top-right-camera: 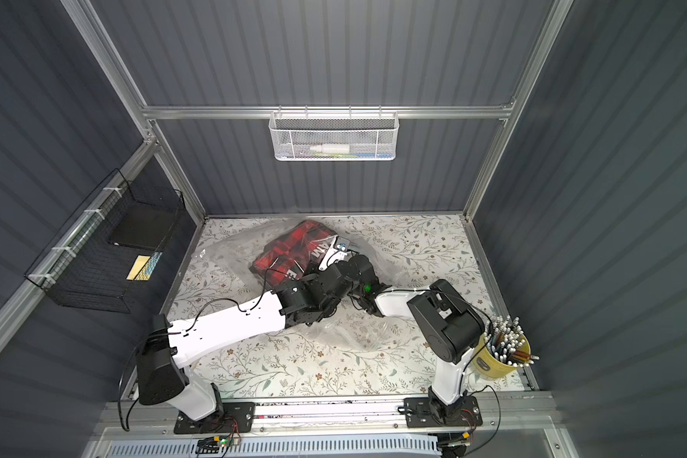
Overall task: Take the shirt out of the vacuum bag
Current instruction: Take out the shirt from the vacuum bag.
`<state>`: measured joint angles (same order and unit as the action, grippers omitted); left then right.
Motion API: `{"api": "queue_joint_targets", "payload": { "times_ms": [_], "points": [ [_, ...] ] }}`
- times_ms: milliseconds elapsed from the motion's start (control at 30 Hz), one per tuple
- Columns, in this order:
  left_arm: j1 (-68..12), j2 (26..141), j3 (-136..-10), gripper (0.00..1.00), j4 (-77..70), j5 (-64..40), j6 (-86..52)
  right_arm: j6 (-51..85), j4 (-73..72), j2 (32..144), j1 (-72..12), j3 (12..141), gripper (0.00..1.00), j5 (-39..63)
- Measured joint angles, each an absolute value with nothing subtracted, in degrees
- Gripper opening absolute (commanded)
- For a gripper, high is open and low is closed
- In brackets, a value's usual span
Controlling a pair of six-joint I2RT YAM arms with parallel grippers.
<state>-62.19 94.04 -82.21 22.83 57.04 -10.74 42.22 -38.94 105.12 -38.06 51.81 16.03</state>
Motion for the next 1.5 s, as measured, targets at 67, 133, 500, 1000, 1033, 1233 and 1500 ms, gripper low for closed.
{"api": "queue_joint_targets", "payload": {
  "times_ms": [67,133,500,1000,1033,1233,1500],
  "points": [
    [-62.2,93.5,-81.6,0.00,22.9,57.0,-11.0,42.2,-39.1,105.9,-38.0,52.8,0.68,16.6],
    [-62.2,93.0,-81.0,0.00,22.8,57.0,-11.2,42.2,-39.0,106.7,-37.9,53.9,0.68,17.0],
    [-62.2,92.4,-79.5,0.00,22.8,56.9,-12.8,42.5,-39.2,111.8,-37.0,56.8,0.68,18.1],
    [-62.2,90.2,-77.4,0.00,20.8,56.1,-13.9,43.3,-39.2,113.5,-36.2,60.4,0.67,17.8],
    [-62.2,90.2,-77.3,0.00,20.7,56.1,-14.1,43.3,-39.3,113.8,-36.2,60.5,0.67,17.8],
    [-62.2,88.9,-75.5,0.00,19.6,55.7,-14.3,43.7,-40.3,116.0,-36.1,61.3,0.67,18.0],
    [-62.2,87.6,-74.3,0.00,18.1,55.2,-15.0,43.9,-40.3,116.6,-36.1,63.3,0.65,17.9]
  ]
}}
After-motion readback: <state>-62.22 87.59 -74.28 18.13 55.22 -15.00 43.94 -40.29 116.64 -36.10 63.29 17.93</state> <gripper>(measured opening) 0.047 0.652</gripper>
